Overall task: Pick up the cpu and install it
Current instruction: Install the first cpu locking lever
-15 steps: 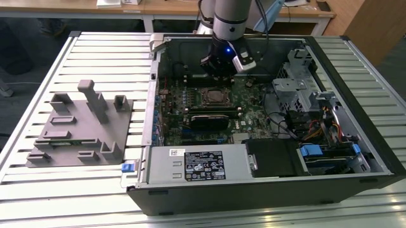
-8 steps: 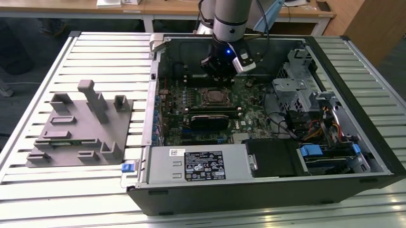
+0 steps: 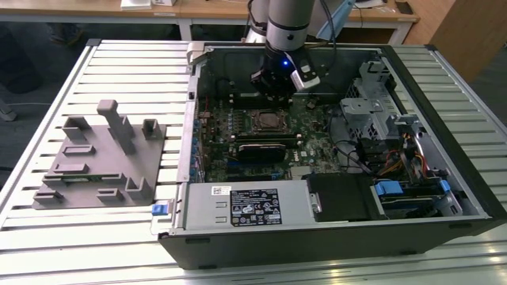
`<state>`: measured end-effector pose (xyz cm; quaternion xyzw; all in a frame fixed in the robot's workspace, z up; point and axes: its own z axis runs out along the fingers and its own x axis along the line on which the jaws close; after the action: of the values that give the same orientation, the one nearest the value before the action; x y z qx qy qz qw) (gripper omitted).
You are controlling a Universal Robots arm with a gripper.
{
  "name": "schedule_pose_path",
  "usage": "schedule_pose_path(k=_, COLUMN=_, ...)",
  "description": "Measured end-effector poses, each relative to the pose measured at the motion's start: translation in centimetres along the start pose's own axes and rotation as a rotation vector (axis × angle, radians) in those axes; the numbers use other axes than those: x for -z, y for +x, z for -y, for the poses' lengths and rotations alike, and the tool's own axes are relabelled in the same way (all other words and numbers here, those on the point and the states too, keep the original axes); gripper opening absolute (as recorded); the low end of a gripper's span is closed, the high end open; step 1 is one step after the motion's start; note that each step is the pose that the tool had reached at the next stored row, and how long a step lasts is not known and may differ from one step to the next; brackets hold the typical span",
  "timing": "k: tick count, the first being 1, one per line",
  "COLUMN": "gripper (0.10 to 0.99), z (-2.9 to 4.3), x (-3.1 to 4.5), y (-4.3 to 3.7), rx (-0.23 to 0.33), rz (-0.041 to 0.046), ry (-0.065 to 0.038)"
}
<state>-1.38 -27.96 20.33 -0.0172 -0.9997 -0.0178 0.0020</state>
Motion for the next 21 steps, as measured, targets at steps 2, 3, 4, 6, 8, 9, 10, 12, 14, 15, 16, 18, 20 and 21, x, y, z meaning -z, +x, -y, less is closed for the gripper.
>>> schedule_pose_path(k=2, gripper=0.106, z=0.01, x=-0.13, y=0.00, rx=0.000, rz=0.0003, ry=0.009)
schedule_pose_path(k=3, gripper=0.106, z=0.01, x=-0.22, y=0.00, rx=0.000, rz=0.0004, ry=0.015)
schedule_pose_path(k=4, gripper=0.106, z=0.02, x=-0.29, y=0.00, rx=0.000, rz=0.0004, ry=0.020)
schedule_pose_path(k=6, gripper=0.106, z=0.03, x=-0.44, y=0.00, rx=0.000, rz=0.0008, ry=0.028)
schedule_pose_path(k=8, gripper=0.106, z=0.02, x=-0.57, y=0.00, rx=0.000, rz=0.0008, ry=0.032)
schedule_pose_path(k=9, gripper=0.106, z=0.03, x=-0.63, y=0.00, rx=0.000, rz=0.0007, ry=0.034)
schedule_pose_path(k=10, gripper=0.106, z=0.03, x=-0.68, y=0.00, rx=0.000, rz=0.0007, ry=0.035)
schedule_pose_path(k=12, gripper=0.106, z=0.02, x=-0.75, y=0.00, rx=0.000, rz=0.0007, ry=0.035)
schedule_pose_path(k=14, gripper=0.106, z=-0.03, x=-0.78, y=0.00, rx=0.000, rz=0.0008, ry=0.035)
schedule_pose_path(k=15, gripper=0.106, z=-0.04, x=-0.78, y=0.00, rx=0.000, rz=0.0007, ry=0.033)
schedule_pose_path(k=16, gripper=0.106, z=-0.03, x=-0.75, y=0.00, rx=0.000, rz=0.0004, ry=0.029)
schedule_pose_path(k=18, gripper=0.106, z=-0.05, x=-0.73, y=0.01, rx=0.000, rz=-0.0005, ry=0.023)
schedule_pose_path(k=20, gripper=0.106, z=-0.12, x=-0.69, y=-0.01, rx=0.001, rz=-0.0005, ry=0.019)
schedule_pose_path(k=21, gripper=0.106, z=-0.16, x=-0.63, y=-0.02, rx=0.001, rz=0.0001, ry=0.017)
